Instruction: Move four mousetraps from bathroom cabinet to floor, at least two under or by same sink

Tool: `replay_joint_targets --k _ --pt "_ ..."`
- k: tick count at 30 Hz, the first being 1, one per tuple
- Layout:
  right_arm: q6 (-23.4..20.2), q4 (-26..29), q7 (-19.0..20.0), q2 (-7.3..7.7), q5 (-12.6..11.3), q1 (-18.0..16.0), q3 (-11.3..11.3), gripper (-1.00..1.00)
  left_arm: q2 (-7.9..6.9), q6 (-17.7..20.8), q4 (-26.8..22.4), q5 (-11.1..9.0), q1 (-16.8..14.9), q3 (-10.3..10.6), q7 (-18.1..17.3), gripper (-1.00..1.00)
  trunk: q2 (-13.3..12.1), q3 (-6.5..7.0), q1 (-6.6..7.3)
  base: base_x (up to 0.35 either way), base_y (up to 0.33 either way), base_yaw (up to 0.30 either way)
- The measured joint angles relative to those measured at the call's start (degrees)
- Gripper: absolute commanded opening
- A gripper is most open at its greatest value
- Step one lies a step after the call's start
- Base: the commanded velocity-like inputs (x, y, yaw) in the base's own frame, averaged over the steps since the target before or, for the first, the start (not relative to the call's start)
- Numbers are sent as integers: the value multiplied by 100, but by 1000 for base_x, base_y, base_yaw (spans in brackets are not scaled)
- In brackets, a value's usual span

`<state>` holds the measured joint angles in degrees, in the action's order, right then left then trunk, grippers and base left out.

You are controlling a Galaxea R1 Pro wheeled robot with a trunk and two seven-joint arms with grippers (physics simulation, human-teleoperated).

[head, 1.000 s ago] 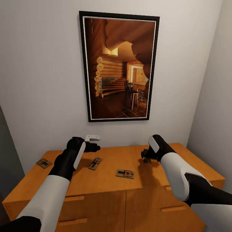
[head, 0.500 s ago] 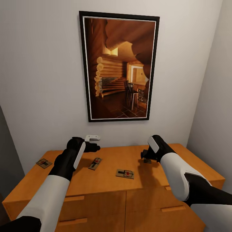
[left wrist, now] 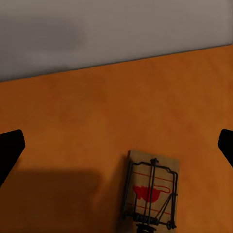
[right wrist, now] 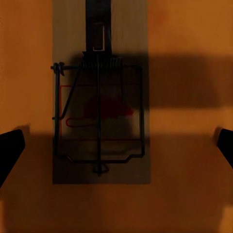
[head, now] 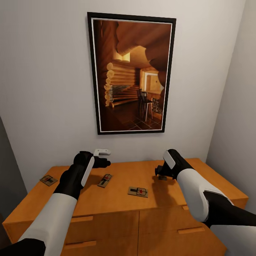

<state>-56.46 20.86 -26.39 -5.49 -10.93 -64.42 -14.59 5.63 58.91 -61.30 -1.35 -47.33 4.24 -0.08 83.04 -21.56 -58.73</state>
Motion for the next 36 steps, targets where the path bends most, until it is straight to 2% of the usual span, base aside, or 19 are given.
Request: replay_joint_targets --k 6,7,11,15,17,21,30,34,35,36 --pt "2 -7 4 6 -10 -3 -2 100 0 -1 1 1 0 -2 0 100 0 1 0 0 0 0" --pt "4 -8 5 8 -13 -3 -4 -100 0 -1 1 0 0 -2 0 100 1 1 0 0 0 0" --pt "-8 -10 -2 14 33 1 -3 -100 0 0 0 2 0 -2 0 100 0 0 0 0 0 0" --pt "7 -10 15 20 -35 -2 -14 -100 0 -1 1 1 0 -2 0 100 1 2 0 0 0 0" --pt "42 3 24 19 -142 -5 -21 -100 1 -2 3 -2 0 -2 0 100 1 2 1 0 0 0" --pt "47 -6 4 20 -143 -10 -22 -100 1 -2 4 -1 0 -2 0 100 1 2 1 0 0 0" --pt "-21 14 -49 33 66 2 13 -100 0 0 0 -2 0 -2 0 100 0 0 0 0 0 0" --pt "-150 88 -46 58 84 1 36 -100 0 0 0 -4 0 -2 0 100 0 0 0 0 0 0" --pt "-351 585 -63 145 97 -3 48 -100 4 1 -1 3 0 -3 0 100 -1 -1 0 0 0 0" --pt "-352 1402 -68 150 131 -7 49 -100 6 0 0 4 0 -2 0 100 1 1 1 0 0 0"
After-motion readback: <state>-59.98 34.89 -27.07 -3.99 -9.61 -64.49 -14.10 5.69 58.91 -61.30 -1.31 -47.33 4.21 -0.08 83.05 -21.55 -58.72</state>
